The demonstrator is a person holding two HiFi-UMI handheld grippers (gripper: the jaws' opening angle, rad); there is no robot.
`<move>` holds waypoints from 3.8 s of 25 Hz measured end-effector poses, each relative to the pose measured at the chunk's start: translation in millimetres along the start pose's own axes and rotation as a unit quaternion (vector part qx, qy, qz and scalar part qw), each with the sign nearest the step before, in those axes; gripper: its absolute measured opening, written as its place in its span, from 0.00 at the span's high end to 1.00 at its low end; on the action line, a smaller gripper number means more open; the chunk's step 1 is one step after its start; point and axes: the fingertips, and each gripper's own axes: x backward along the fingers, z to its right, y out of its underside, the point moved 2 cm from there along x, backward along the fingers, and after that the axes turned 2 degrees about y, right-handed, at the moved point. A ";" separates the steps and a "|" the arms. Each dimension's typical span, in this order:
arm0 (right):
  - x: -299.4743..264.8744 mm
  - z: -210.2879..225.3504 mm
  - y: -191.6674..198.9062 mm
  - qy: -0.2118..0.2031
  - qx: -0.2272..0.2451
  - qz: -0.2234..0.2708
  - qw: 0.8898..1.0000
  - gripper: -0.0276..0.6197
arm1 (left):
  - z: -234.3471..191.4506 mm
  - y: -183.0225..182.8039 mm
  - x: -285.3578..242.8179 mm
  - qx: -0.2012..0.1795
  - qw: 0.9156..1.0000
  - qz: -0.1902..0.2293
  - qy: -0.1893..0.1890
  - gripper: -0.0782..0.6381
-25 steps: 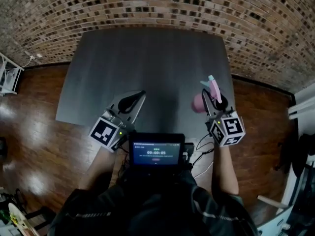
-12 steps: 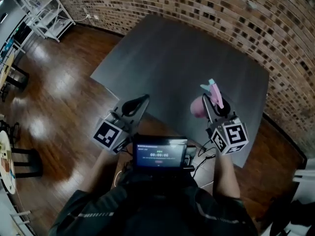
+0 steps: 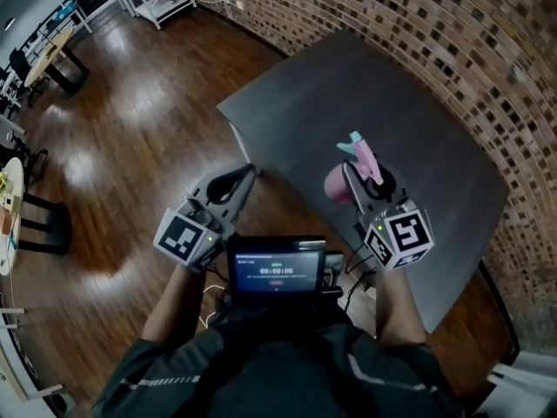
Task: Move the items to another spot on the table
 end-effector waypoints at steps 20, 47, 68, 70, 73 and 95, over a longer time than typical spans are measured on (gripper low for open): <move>-309.4 -198.2 -54.2 -0.108 0.020 0.015 0.994 0.74 | -306.9 3.3 167.5 -0.015 0.994 0.027 -0.109 0.90; -573.2 -148.5 -57.4 -0.102 -0.025 0.020 0.994 0.74 | -573.4 32.1 49.4 -0.022 0.997 -0.004 -0.070 0.90; -632.3 27.6 -61.6 0.150 -0.050 0.020 0.987 0.74 | -649.9 62.7 -210.7 0.005 0.979 -0.001 0.202 0.90; -633.2 46.0 -60.6 0.186 -0.051 0.015 0.981 0.74 | -654.5 67.7 -237.2 0.010 0.972 0.001 0.235 0.90; -638.0 70.9 -60.8 0.240 -0.051 0.008 0.969 0.74 | -664.5 72.4 -274.1 0.016 0.959 0.004 0.283 0.90; -693.0 214.6 -30.3 0.481 -0.095 -0.029 0.871 0.74 | -743.5 96.9 -464.9 0.041 0.883 0.027 0.466 0.90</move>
